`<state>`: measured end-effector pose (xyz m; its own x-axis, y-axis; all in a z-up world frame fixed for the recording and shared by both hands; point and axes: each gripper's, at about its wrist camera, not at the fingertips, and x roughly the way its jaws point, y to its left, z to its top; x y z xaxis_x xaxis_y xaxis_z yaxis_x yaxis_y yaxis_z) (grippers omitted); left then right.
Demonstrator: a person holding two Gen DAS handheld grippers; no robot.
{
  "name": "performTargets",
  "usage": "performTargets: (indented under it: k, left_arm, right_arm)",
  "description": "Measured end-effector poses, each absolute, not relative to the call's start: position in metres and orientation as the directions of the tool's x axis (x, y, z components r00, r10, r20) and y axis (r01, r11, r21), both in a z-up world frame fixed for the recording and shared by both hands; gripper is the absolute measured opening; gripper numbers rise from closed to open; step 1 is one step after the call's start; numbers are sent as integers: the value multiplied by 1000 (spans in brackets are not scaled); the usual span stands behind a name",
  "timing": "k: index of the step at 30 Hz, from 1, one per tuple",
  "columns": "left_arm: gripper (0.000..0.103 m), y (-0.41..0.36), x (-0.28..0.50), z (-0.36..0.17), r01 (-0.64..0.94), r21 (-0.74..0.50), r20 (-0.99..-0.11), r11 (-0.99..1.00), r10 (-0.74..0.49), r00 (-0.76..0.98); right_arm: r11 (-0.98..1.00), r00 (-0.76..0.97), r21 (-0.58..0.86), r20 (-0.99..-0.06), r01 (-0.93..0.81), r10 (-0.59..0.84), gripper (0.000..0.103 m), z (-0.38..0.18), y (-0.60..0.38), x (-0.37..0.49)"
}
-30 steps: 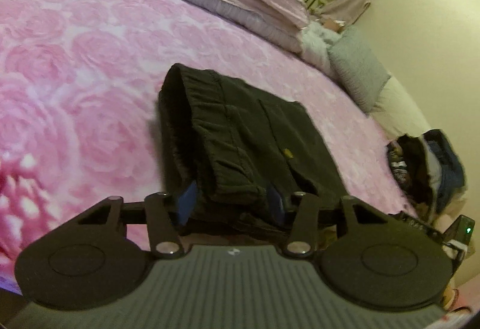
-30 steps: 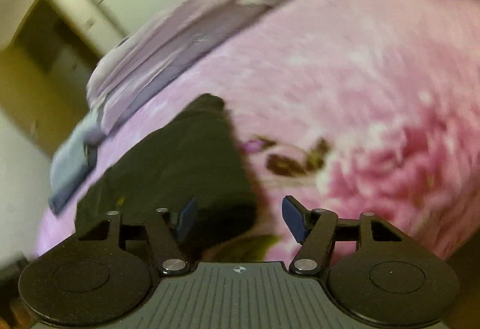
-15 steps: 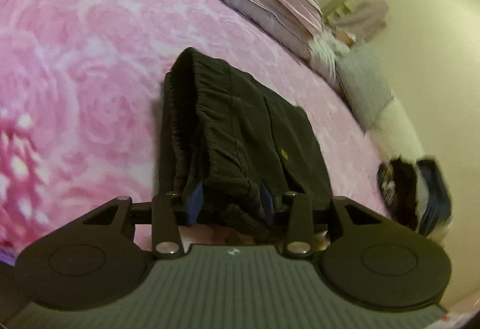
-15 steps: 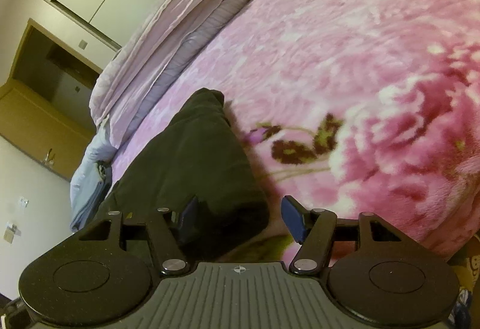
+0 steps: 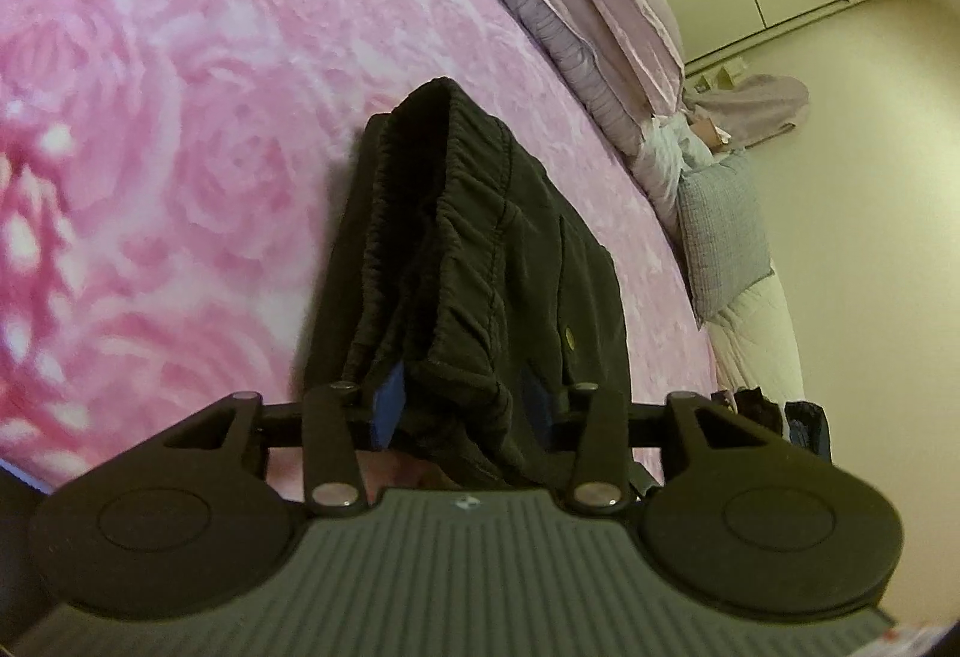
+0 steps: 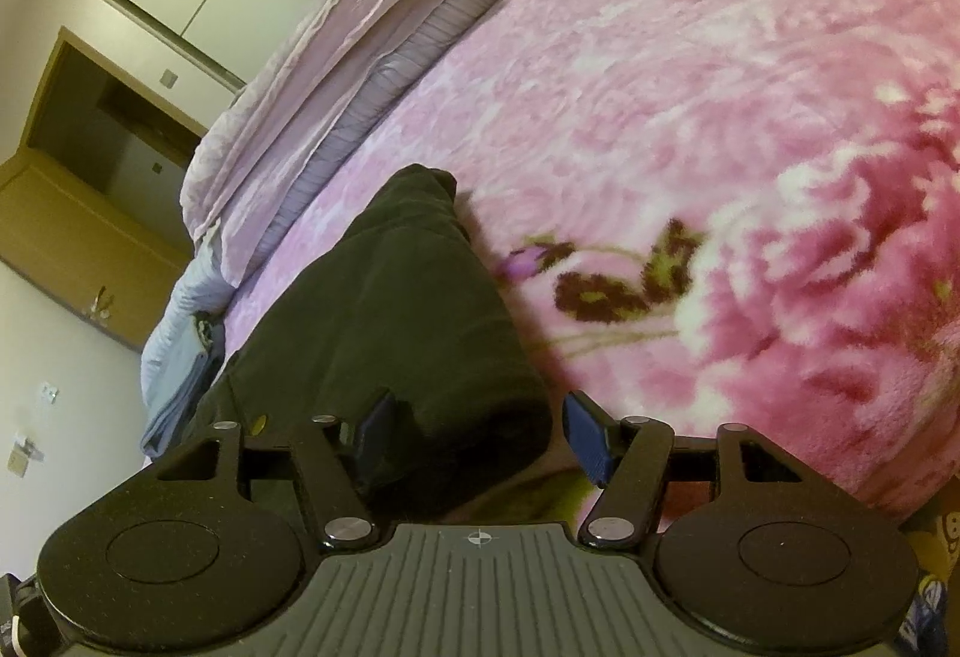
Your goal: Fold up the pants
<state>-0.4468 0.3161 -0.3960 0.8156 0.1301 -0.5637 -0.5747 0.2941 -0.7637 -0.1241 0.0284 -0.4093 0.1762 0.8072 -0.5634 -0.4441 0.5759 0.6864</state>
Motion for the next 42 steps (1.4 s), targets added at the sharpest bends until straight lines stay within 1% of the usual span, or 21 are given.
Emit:
performTargets:
  k: [2, 4, 5, 6, 7, 9, 12, 13, 16, 18, 19, 21, 22, 25, 27, 29, 30, 32, 35, 38, 42]
  left_arm:
    - [40, 316, -443, -396, -580, -759, -565, 296, 143, 813]
    - [20, 316, -440, -393, -593, -738, -573, 322, 166, 803]
    - [13, 315, -440, -390, -600, -714, -575, 361, 186, 796]
    - [9, 315, -442, -386, -596, -703, -569, 390, 194, 799]
    - [8, 314, -447, -383, -590, -699, -561, 404, 202, 803]
    - [8, 310, -456, -376, -576, -673, -543, 464, 220, 811]
    - [10, 298, -453, -383, -616, -526, -593, 586, 267, 760]
    - [11, 295, -451, -388, -619, -482, -592, 620, 290, 752]
    - [11, 295, -448, -389, -624, -469, -599, 625, 293, 745]
    - [10, 291, -445, -375, -648, -409, -625, 643, 320, 712]
    - [10, 289, -444, -363, -665, -351, -631, 659, 359, 688]
    - [9, 287, -445, -346, -690, -273, -626, 671, 421, 657]
    - [9, 286, -445, -340, -687, -261, -613, 678, 433, 661]
    - [9, 282, -432, -333, -641, -259, -590, 722, 407, 697]
    - [8, 277, -415, -339, -619, -221, -615, 753, 385, 688]
    - [7, 277, -395, -360, -633, -141, -689, 761, 384, 615]
    - [7, 277, -388, -369, -638, -121, -699, 761, 391, 599]
    - [7, 276, -383, -372, -643, -98, -691, 760, 413, 594]
    - [7, 276, -383, -367, -651, -84, -703, 755, 418, 575]
    - [7, 270, -384, -358, -655, -72, -701, 752, 429, 570]
    - [8, 259, -392, -344, -644, -68, -690, 762, 431, 582]
  right_arm:
    - [576, 176, 686, -564, -445, 807, 59, -409, 29, -124]
    - [577, 179, 682, -564, -449, 806, 59, -409, 30, -124]
    - [579, 183, 678, -564, -454, 805, 58, -408, 31, -124]
    - [575, 185, 674, -561, -463, 807, 53, -406, 32, -125]
    - [578, 187, 659, -567, -482, 802, 52, -404, 34, -126]
    - [587, 201, 616, -580, -525, 789, 48, -401, 38, -131]
    - [594, 238, 510, -601, -622, 763, 47, -401, 48, -142]
    - [595, 250, 473, -606, -650, 755, 47, -402, 51, -145]
    - [594, 260, 395, -634, -701, 728, 47, -401, 59, -149]
    - [594, 264, 359, -650, -720, 712, 47, -396, 63, -150]
    - [597, 284, 320, -654, -736, 701, 48, -391, 64, -152]
    - [597, 347, 230, -634, -769, 691, 48, -381, 65, -161]
    - [595, 375, 186, -621, -782, 688, 48, -377, 66, -166]
    - [557, 404, 108, -577, -823, 709, 47, -369, 70, -180]
    - [520, 397, 64, -570, -852, 719, 36, -374, 75, -191]
    - [484, 361, 37, -617, -874, 699, 31, -388, 85, -197]
    - [482, 363, 17, -635, -876, 682, 31, -396, 90, -198]
    - [461, 388, -58, -639, -885, 664, 31, -410, 100, -202]
    - [478, 382, -44, -667, -877, 640, 31, -407, 108, -197]
    - [489, 384, -31, -663, -872, 642, 31, -399, 106, -198]
    - [488, 375, 3, -636, -873, 674, 40, -382, 93, -210]
